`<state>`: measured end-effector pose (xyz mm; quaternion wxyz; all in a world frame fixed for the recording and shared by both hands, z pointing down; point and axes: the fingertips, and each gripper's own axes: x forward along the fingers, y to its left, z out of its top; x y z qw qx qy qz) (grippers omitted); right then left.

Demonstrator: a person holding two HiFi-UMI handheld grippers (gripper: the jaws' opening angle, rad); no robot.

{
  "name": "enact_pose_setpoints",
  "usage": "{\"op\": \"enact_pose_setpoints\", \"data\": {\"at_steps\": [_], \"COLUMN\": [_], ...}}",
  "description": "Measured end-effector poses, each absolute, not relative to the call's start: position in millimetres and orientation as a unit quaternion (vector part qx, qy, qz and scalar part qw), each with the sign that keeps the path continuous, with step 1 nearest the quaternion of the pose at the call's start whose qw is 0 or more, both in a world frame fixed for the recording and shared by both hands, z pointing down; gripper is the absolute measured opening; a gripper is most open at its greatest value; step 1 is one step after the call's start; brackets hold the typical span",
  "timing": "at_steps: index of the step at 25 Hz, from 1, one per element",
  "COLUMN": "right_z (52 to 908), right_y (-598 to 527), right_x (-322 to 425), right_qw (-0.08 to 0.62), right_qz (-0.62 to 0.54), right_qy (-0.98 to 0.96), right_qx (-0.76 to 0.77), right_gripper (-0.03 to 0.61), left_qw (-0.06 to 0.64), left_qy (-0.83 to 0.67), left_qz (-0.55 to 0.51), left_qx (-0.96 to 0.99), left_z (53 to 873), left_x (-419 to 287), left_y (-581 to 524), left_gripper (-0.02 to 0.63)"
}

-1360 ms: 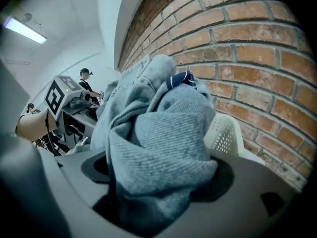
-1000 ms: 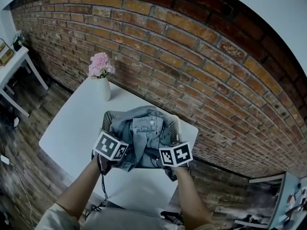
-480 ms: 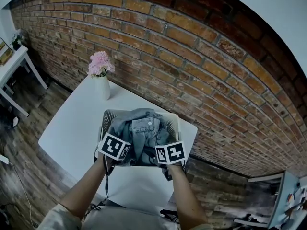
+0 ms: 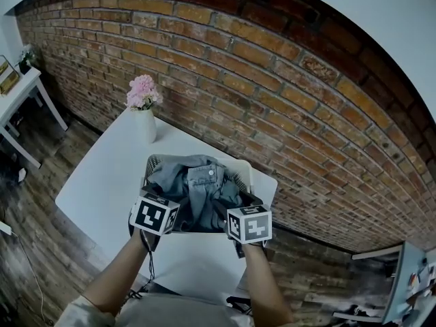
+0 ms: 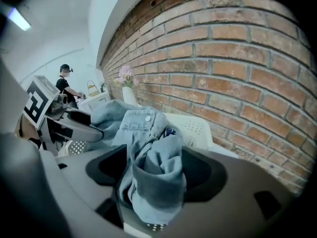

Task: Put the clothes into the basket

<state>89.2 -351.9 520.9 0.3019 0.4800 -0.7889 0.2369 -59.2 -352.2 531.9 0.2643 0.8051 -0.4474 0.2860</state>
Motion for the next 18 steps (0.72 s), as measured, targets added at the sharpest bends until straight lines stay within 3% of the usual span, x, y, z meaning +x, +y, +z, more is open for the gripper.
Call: {"op": "enact_pose_setpoints", "data": {"at_steps": [4, 9, 14, 18], "right_z": [510.6, 487.7, 471.6, 460.7], "right_y": [-349.8, -347.3, -342.9, -336.2], "right_x": [87.1, 78.8, 60.8, 52.5], "right_qw": [0.277, 0.235, 0.203, 0.184], "right_qz": [0.203, 0.152, 0.132, 0.120], "right_qy": [-0.796, -0.809, -0.829, -0.835], "right_qx": [0.498, 0.516, 0.505, 0.504], "right_gripper": [0.314, 0.216, 0.185, 0.146], "left_qw": [0.238, 0.182, 0.139, 0.122], "left_qy": [-0.458, -0.467, -0.489, -0.516], "left_qz": [0.271, 0.268, 0.261, 0.237], "left_qx": [0.813, 0.823, 0.821, 0.814], "left_z": [516.1, 495.6, 485.1, 473.6], "left_x": [-59.5, -57.9, -61.0, -71.5], "left_y": [-348.1, -339.4, -330.3, -326.2], "left_gripper": [0.319, 0.304, 0.205, 0.083]}}
